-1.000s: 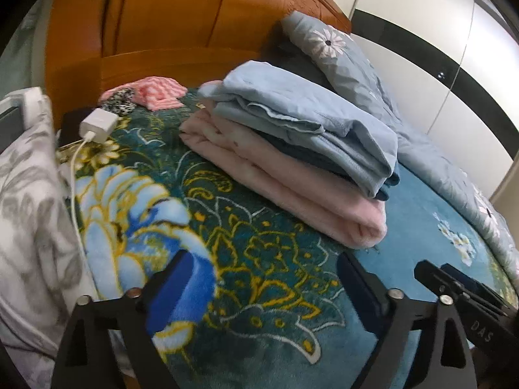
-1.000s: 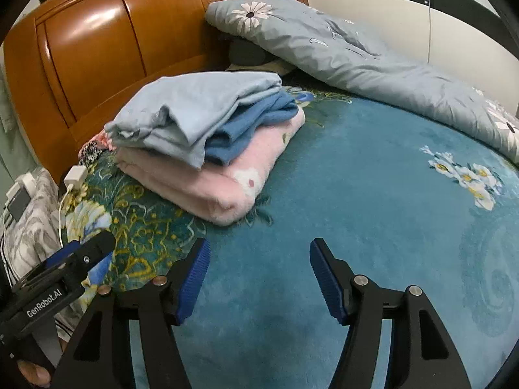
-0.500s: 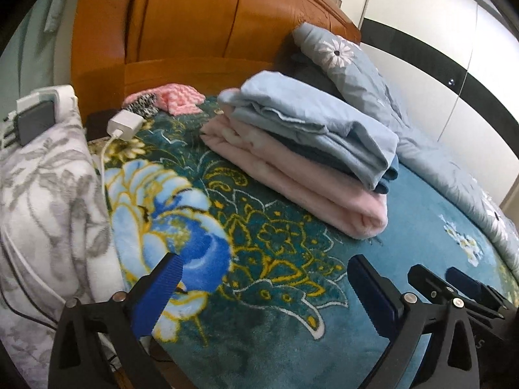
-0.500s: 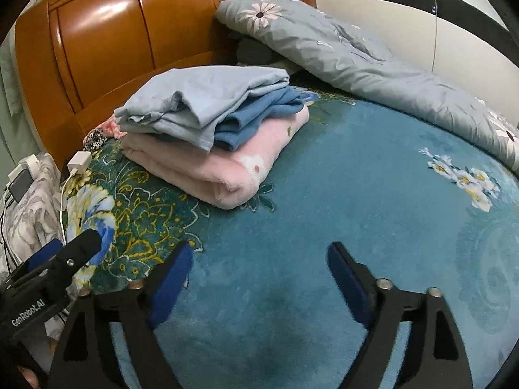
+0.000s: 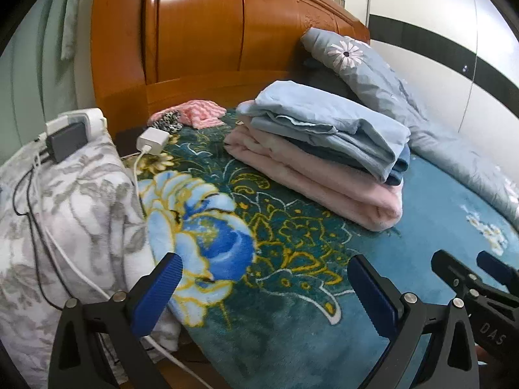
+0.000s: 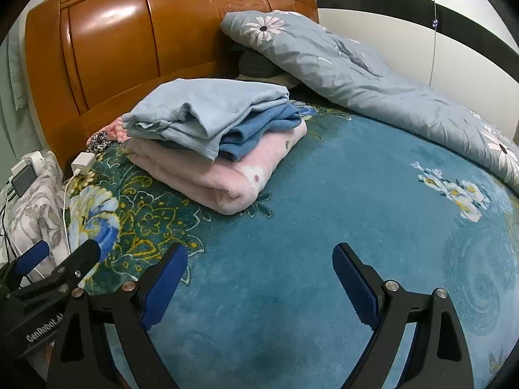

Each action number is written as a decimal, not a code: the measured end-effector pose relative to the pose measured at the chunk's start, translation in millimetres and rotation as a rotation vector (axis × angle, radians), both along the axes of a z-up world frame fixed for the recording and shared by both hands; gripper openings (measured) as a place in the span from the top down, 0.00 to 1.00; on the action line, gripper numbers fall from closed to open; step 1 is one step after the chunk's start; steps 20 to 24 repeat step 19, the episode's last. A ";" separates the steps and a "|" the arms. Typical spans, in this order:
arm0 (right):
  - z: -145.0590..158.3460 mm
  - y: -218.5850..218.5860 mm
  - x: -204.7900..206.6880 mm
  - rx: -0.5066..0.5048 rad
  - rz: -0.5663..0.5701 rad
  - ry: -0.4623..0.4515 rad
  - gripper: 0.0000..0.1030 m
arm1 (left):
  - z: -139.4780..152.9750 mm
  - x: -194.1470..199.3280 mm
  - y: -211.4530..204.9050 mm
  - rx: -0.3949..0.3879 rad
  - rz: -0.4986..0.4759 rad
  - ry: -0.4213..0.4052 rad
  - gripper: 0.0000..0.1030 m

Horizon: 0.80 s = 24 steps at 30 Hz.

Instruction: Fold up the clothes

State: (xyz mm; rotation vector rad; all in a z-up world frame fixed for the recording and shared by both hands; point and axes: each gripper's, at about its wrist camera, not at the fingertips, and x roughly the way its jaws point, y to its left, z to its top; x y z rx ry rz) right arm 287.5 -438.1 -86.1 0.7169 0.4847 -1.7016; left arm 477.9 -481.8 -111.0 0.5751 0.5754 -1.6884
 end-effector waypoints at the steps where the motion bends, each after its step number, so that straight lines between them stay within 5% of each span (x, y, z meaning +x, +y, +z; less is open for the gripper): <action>1: 0.6 0.6 0.1 -0.002 0.000 -0.001 0.11 | 0.4 -0.7 2.0 -0.003 -0.003 -0.005 0.00; 24: -2.3 3.3 -0.5 0.015 0.008 -0.008 0.11 | -4.4 -5.0 14.9 -0.012 -0.009 -0.018 0.00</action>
